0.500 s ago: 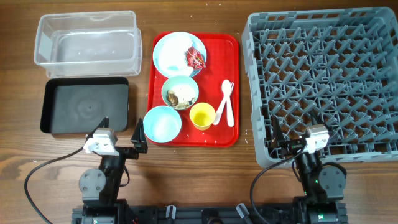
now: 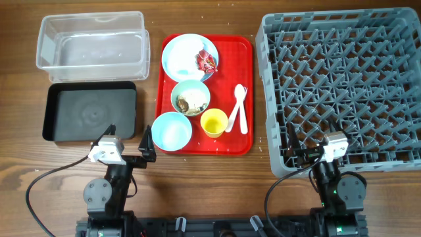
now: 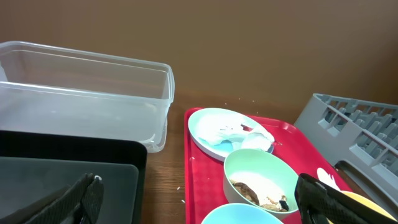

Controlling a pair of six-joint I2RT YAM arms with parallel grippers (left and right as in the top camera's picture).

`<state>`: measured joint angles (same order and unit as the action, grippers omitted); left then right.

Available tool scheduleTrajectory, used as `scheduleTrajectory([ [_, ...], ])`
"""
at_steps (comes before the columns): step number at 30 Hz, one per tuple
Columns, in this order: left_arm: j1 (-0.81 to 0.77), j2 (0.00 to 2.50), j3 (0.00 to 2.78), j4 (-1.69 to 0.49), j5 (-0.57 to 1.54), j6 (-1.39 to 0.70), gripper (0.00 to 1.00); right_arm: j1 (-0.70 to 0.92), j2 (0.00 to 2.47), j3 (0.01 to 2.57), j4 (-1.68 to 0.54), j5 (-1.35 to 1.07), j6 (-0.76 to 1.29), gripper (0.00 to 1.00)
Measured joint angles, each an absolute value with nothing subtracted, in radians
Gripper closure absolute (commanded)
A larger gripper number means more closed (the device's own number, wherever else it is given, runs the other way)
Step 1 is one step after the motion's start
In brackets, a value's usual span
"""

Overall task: Sort waste into correct bins and load items into the dishwasher rack
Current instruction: 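Reach the left gripper to the white tissue on the blue plate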

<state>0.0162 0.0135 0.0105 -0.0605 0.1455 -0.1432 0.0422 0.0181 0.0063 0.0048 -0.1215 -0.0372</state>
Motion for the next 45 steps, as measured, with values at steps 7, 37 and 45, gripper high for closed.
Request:
scheduleTrajectory([
  [7, 0.016, 0.014, 0.010, -0.060, 0.146, -0.143, 0.00, 0.042, 0.018, 0.006, 0.005, -0.121, -0.037, 0.00],
  [37, 0.016, 0.015, 0.007, 0.065, 0.178, -0.313, 0.00, 0.042, 0.018, 0.006, 0.005, -0.122, -0.037, 0.00],
  [45, 0.016, 0.350, 0.250, 0.031, 0.241, -0.265, 0.00, 0.042, 0.018, 0.006, 0.004, -0.122, -0.037, 0.00],
])
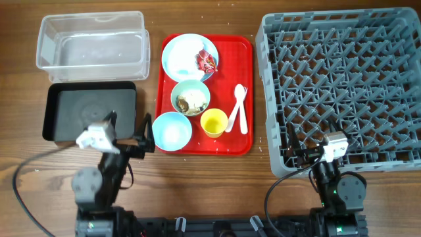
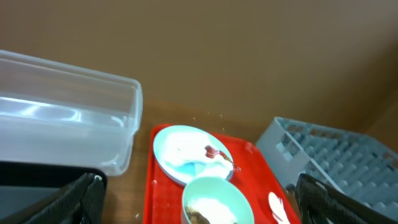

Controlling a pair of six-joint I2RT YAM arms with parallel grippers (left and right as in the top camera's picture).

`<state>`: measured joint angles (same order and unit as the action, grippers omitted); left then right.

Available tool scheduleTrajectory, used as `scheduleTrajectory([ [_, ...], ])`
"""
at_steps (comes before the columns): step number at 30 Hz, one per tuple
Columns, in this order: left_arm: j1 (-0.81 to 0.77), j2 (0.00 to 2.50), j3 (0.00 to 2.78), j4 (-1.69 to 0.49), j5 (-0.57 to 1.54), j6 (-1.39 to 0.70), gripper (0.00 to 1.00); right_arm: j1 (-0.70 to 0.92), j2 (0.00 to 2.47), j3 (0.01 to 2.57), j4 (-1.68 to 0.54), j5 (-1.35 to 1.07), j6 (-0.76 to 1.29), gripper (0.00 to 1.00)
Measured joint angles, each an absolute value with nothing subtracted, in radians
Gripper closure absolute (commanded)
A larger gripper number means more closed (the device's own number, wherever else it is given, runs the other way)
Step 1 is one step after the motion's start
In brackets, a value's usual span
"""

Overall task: Sort waste into correct bins and load items into the dishwasher rack
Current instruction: 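Reach the left gripper to the white tissue on the blue plate, then grasp the tissue with the left gripper and drop it in the clear bin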

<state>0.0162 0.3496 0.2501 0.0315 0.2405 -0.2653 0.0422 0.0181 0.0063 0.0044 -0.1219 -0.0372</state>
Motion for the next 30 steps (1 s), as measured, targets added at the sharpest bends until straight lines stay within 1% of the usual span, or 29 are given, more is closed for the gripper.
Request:
scheduleTrajectory([
  [4, 0.016, 0.651, 0.483, -0.049, 0.290, -0.201, 0.00, 0.042, 0.017, 0.006, 0.004, -0.121, -0.037, 0.00],
  [6, 0.009, 0.865, 0.688, -0.186, 0.304, -0.159, 0.00, 0.042, 0.017, 0.006, 0.004, -0.121, -0.037, 0.00],
  [9, -0.037, 1.107, 0.953, -0.390, 0.301, -0.086, 0.00, 0.042, 0.017, 0.006, 0.004, -0.121, -0.037, 0.00],
  [11, -0.105, 1.337, 1.232, -0.562, 0.257, -0.039, 0.00, 0.042, 0.018, 0.006, 0.002, -0.121, -0.037, 0.00],
  [12, -0.118, 1.389, 1.291, -0.595, 0.237, -0.028, 0.00, 0.042, 0.017, 0.006, 0.002, -0.121, -0.037, 0.00],
  [13, -0.154, 1.524, 1.459, -0.709, 0.199, -0.002, 0.00, 0.042, 0.018, 0.006, 0.002, -0.121, -0.037, 0.00],
  [14, -0.171, 1.602, 1.558, -0.791, 0.181, 0.017, 0.00, 0.042, 0.018, 0.006, 0.002, -0.121, -0.037, 0.00],
  [15, -0.187, 1.682, 1.663, -0.852, 0.172, 0.032, 0.00, 0.042, 0.017, 0.006, 0.002, -0.121, -0.037, 0.00],
  [16, -0.208, 1.776, 1.761, -0.860, 0.160, 0.049, 0.00, 0.042, 0.017, 0.006, 0.001, -0.121, -0.037, 0.00],
  [18, -0.235, 1.876, 1.811, -0.844, 0.151, 0.065, 0.00, 0.042, 0.017, 0.006, 0.002, -0.121, -0.037, 0.00],
  [23, -0.281, 2.050, 1.813, -0.803, 0.138, 0.086, 0.00, 0.042, 0.017, 0.006, 0.002, -0.121, -0.037, 0.00],
  [30, -0.297, 2.177, 1.813, -0.830, 0.112, 0.108, 0.00, 0.042, 0.017, 0.006, 0.002, -0.121, -0.037, 0.00],
])
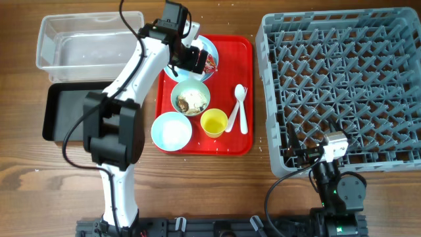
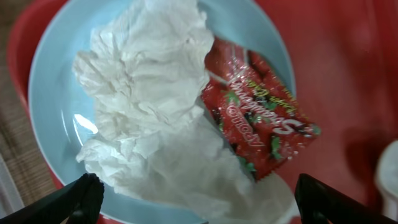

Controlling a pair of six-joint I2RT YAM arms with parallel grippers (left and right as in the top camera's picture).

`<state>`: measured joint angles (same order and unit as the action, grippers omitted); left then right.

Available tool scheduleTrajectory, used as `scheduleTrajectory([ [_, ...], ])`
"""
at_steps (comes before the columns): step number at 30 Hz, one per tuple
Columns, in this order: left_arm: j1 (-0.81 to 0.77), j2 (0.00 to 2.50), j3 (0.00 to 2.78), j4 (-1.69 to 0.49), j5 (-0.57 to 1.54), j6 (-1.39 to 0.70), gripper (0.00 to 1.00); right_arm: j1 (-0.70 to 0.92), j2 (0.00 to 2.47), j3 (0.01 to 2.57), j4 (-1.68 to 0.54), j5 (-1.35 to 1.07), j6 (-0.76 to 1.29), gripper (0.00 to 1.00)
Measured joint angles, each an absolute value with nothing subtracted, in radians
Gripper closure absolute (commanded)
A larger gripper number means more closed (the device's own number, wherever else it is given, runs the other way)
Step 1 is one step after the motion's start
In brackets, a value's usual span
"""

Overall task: Sort waste into correct bins and load items into the dishwasher rack
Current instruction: 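Grasp the tissue with the left gripper and drop it in the clear bin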

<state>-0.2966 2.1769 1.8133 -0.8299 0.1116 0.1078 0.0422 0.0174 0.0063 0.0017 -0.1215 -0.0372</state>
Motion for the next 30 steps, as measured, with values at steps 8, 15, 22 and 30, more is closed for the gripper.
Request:
scheduleTrajectory([
  [8, -0.297, 2.313, 1.824, -0.749, 0.076, 0.138, 0.00, 0.042, 0.017, 0.006, 0.001, -0.121, -0.037, 0.00],
  [15, -0.294, 2.328, 1.831, -0.724, 0.060, 0.149, 0.96, 0.042, 0.017, 0.006, 0.002, -0.121, -0.037, 0.00],
  [22, -0.295, 2.330, 1.831, -0.721, 0.061, 0.145, 0.96, 0.042, 0.017, 0.006, 0.002, -0.121, -0.037, 0.00],
  [30, -0.265, 2.268, 1.830, -0.735, 0.065, 0.052, 0.96, 0.042, 0.017, 0.006, 0.002, -0.121, -0.037, 0.00],
])
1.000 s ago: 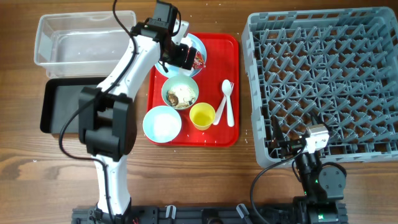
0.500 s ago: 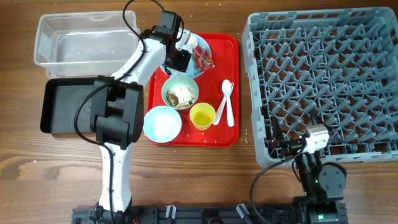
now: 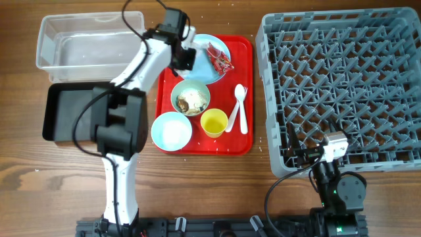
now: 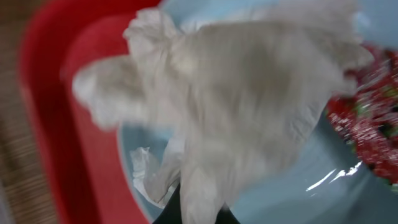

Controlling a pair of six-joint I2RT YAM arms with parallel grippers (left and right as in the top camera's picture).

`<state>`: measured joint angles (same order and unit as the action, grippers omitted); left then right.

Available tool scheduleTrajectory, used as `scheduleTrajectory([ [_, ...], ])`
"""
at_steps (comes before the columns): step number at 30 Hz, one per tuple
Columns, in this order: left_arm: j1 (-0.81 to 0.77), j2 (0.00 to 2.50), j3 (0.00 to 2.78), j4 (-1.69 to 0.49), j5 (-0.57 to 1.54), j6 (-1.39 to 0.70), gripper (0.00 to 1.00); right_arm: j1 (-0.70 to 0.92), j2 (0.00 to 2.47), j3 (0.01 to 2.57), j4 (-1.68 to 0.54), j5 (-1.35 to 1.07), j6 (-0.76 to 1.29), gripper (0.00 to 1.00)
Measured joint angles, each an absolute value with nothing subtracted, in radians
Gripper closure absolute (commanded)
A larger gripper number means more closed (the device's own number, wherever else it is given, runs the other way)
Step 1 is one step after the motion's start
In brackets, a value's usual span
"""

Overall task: Sort waste into correct bins and load items into the dishwasher rack
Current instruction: 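Grasp the tissue with the left gripper and drop it in the clear bin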

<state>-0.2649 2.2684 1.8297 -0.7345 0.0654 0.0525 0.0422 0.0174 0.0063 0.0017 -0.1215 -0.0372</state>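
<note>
My left gripper (image 3: pixel 183 58) (image 4: pixel 198 210) is down at the left rim of the light blue plate (image 3: pixel 212 43) (image 4: pixel 292 193) at the back of the red tray (image 3: pixel 240 141) (image 4: pixel 53 93). It is shut on a crumpled white tissue (image 4: pixel 249 81), whose tail is pinched between the dark fingers. A red snack wrapper (image 3: pixel 220 58) (image 4: pixel 367 134) lies on the plate to the right of the tissue. My right gripper (image 3: pixel 299 150) rests at the near edge of the grey dishwasher rack (image 3: pixel 342 85); its jaws are too small to read.
On the tray are a green bowl with food scraps (image 3: pixel 191 99), a blue bowl (image 3: pixel 172 130), a yellow cup (image 3: pixel 214 122) and a white fork and spoon (image 3: pixel 238 108). A clear bin (image 3: pixel 92 41) and a black bin (image 3: pixel 89 112) stand left of the tray.
My left gripper was open just above the tissue and wrapper; now it is shut on the tissue at the plate's left side. The plate sits a little further right on the tray.
Both arms rested at the near table edge, the left gripper open and facing the bins and tray. Then the left arm was raised slightly. A second ago it hung open over the plate at the tray's back, and now it grips the tissue there.
</note>
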Motion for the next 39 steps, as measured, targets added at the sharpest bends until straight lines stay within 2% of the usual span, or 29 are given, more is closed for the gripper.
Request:
scheduleTrajectory([
  [9, -0.196, 1.982, 1.830, -0.877, 0.069, -0.099, 0.96, 0.042, 0.017, 0.006, 0.001, -0.121, -0.037, 0.00],
  [16, 0.006, 1.892, 1.831, -1.202, 0.071, -0.337, 0.96, 0.042, 0.017, 0.006, 0.001, -0.121, -0.037, 0.00],
  [19, 0.100, 1.885, 1.831, -1.362, -0.004, -0.470, 0.96, 0.042, 0.017, 0.006, 0.002, -0.121, -0.037, 0.00],
  [22, 0.165, 1.885, 1.829, -1.410, -0.077, -0.602, 0.96, 0.042, 0.017, 0.006, 0.002, -0.121, -0.037, 0.00],
  [25, 0.225, 1.884, 1.785, -1.368, -0.131, -0.705, 0.96, 0.042, 0.017, 0.006, 0.001, -0.121, -0.037, 0.00],
  [32, 0.268, 1.881, 1.514, -1.049, -0.160, -0.775, 0.96, 0.042, 0.017, 0.006, 0.002, -0.121, -0.037, 0.00],
  [39, 0.268, 1.881, 1.454, -1.009, -0.148, -0.754, 0.96, 0.042, 0.017, 0.006, 0.002, -0.121, -0.037, 0.00],
])
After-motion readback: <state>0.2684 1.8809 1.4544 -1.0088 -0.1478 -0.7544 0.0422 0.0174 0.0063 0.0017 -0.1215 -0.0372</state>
